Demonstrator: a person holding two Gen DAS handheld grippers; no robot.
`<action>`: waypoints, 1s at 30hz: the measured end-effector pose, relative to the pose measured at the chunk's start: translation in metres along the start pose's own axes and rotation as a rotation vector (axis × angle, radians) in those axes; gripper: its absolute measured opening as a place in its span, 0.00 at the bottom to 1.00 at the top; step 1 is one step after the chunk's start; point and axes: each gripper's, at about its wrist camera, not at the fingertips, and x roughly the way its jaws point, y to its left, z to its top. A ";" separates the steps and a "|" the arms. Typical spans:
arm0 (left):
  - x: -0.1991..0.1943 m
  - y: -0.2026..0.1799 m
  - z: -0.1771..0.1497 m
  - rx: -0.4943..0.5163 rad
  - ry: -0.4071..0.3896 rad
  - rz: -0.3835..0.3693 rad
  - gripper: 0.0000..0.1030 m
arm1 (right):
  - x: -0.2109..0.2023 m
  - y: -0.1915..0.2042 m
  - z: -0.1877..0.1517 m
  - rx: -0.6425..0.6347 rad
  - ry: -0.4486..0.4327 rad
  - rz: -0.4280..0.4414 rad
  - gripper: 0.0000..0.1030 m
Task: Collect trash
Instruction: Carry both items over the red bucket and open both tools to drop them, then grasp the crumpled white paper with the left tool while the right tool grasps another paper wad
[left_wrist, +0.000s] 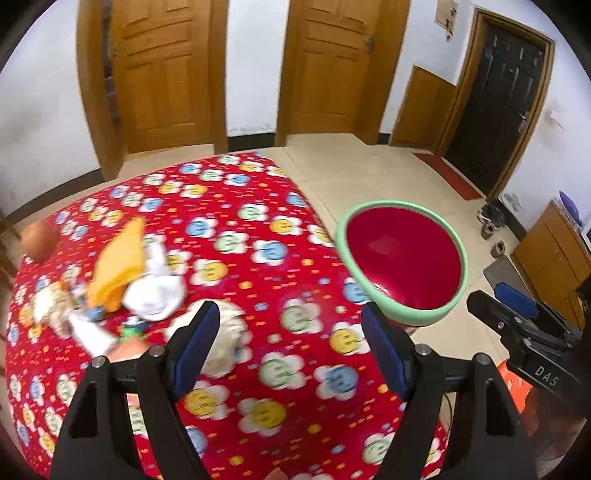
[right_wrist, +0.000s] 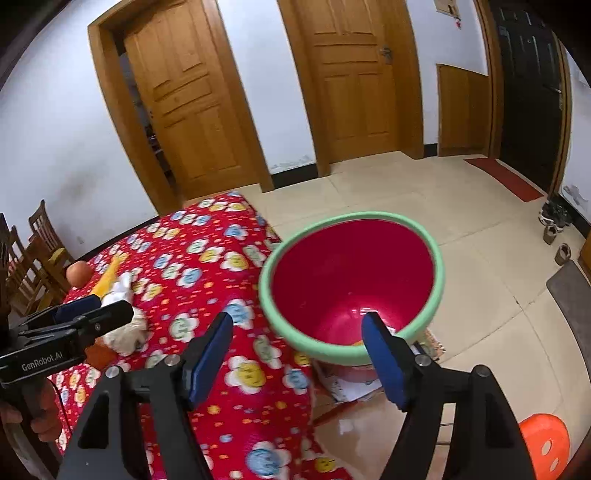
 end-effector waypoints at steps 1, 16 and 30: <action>-0.003 0.006 -0.001 -0.007 -0.003 0.006 0.76 | -0.001 0.006 -0.001 -0.003 0.000 0.009 0.73; -0.037 0.117 -0.023 -0.153 -0.036 0.130 0.76 | 0.009 0.093 -0.012 -0.084 0.032 0.093 0.76; -0.028 0.221 -0.035 -0.294 -0.024 0.265 0.76 | 0.051 0.152 -0.016 -0.137 0.106 0.123 0.76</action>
